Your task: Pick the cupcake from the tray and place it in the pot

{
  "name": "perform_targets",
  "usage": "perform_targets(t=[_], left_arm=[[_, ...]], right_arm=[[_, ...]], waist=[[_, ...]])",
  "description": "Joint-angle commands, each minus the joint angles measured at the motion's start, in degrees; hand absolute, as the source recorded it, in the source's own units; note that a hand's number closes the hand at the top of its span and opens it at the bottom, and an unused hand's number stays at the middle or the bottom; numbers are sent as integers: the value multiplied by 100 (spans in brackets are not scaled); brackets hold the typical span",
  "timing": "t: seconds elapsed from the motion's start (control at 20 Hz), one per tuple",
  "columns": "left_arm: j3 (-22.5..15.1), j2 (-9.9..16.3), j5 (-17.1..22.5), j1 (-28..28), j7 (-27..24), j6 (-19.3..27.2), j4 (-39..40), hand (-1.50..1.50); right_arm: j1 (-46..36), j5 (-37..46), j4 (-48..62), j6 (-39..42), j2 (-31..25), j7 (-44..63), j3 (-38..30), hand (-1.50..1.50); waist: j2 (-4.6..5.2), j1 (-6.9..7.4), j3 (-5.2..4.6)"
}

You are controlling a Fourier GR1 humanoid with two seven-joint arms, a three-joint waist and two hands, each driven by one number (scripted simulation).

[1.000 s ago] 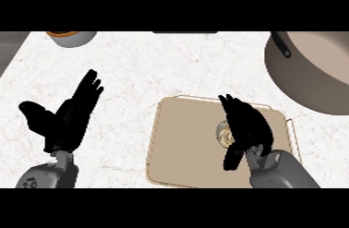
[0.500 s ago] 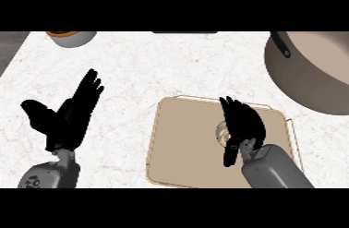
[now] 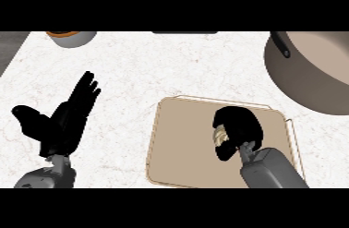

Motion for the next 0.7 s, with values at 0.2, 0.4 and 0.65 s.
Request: perform_targets(t=[0.2, 0.4, 0.65], left_arm=[[80, -105, -60, -65, -336, -148, 374, 0], [160, -53, -10, 75, 32, 43, -20, 0], [149, 7, 63, 207, -3, -87, -208, 0]], right_arm=[[-178, 316, 358, -137, 44, -855, -499, 150], [594, 1, 199, -919, -747, 56, -2167, 150], [669, -441, 566, -1148, -1577, 286, -3793, 150]], waist=[[9, -7, 3], [-17, -306, 13], [-12, -165, 7]])
